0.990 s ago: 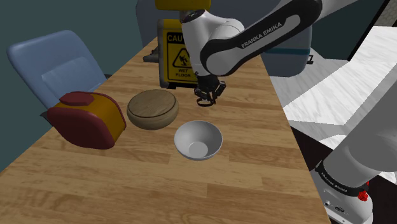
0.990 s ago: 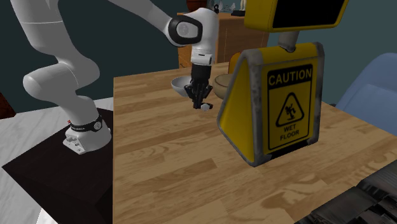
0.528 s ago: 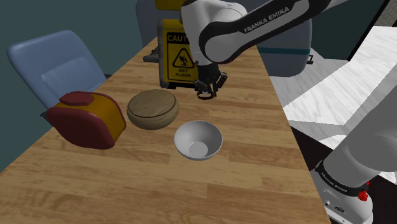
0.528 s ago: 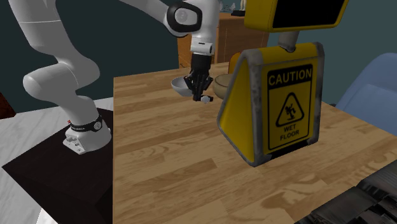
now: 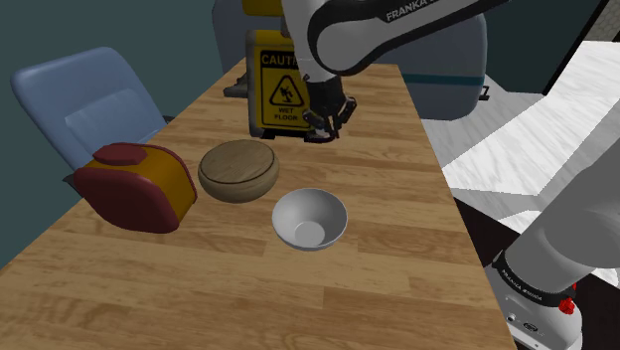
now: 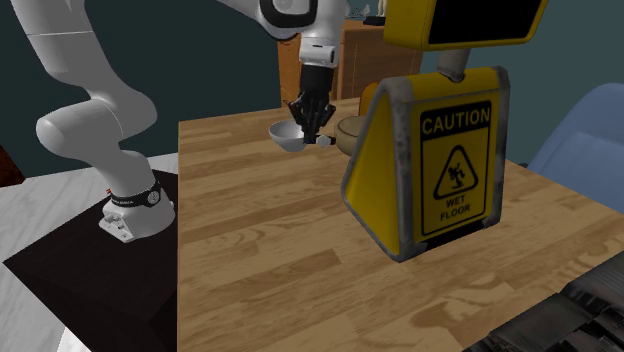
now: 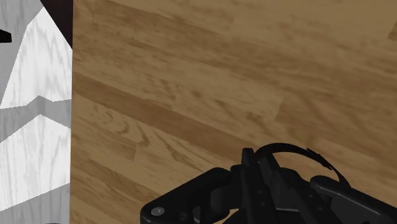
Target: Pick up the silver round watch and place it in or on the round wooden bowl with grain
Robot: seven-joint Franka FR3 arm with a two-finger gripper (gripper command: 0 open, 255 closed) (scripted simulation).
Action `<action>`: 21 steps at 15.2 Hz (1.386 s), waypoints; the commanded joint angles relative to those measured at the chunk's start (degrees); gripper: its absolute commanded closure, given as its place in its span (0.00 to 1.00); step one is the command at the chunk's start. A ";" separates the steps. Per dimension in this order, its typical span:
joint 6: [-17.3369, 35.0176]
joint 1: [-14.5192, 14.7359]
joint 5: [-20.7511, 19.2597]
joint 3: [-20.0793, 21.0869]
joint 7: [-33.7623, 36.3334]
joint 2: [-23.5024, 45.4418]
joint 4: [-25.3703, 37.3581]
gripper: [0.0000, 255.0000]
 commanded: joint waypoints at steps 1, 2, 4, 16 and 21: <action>-1.51 -0.05 0.30 -0.08 -0.58 -0.48 1.15 1.00; -2.23 -0.05 0.42 -0.09 -0.80 -0.66 1.73 1.00; -3.66 -0.06 0.63 -0.12 -1.22 -0.99 2.93 1.00; -13.44 3.45 -2.64 3.44 4.60 8.62 19.52 1.00; -20.07 9.72 -7.76 5.23 10.65 20.65 34.90 1.00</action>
